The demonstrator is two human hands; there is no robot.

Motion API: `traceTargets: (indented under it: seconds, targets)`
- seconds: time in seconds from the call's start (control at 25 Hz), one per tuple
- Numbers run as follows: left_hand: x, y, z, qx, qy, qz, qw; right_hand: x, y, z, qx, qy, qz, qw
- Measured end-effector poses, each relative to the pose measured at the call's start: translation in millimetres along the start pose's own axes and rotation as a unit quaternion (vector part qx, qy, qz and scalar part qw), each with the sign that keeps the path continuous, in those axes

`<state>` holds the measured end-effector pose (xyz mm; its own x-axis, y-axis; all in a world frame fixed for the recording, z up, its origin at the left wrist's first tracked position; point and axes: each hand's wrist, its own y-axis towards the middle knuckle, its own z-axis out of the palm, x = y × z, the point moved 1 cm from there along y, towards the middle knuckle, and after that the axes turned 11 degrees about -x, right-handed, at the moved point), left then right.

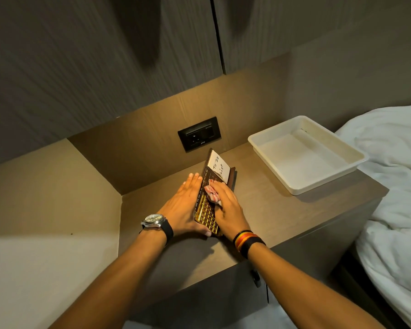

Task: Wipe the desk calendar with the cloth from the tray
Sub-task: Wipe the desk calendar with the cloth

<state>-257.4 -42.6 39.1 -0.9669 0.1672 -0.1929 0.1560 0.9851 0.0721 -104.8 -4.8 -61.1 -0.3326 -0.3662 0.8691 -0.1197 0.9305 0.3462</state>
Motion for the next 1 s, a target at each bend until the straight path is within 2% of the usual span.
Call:
traceTargets:
  seconds: [0.08,0.2,0.4,0.56,0.72,0.84,0.92,1.0]
  targets:
    - [-2,-1,-1,-0.002,0.002,-0.002,1.0,-5,8,-8,0.009,0.001,-0.013,1.0]
    - [-6,1,0,-0.007,-0.008,-0.011,1.0,11,38,-7,-0.015,0.019,0.013,1.0]
    - [-7,-2,2,-0.009,-0.016,-0.027,0.999,-4,10,-15,0.041,0.005,-0.066,0.997]
    - [-14,0,-1,-0.012,-0.012,-0.025,1.0,15,42,-11,-0.011,0.022,-0.01,1.0]
    - [-16,-4,-1,-0.009,-0.014,-0.044,0.999,7,18,-7,0.02,0.021,-0.057,0.998]
    - [-22,-4,0,-0.007,-0.01,-0.044,0.999,-3,28,-18,-0.002,0.017,-0.016,1.0]
    - [-26,-2,-1,-0.011,-0.011,-0.046,0.999,14,44,-13,-0.025,0.026,0.008,0.999]
    - [-28,-3,-2,-0.015,-0.014,-0.052,0.998,23,41,-6,-0.006,0.026,-0.022,0.999]
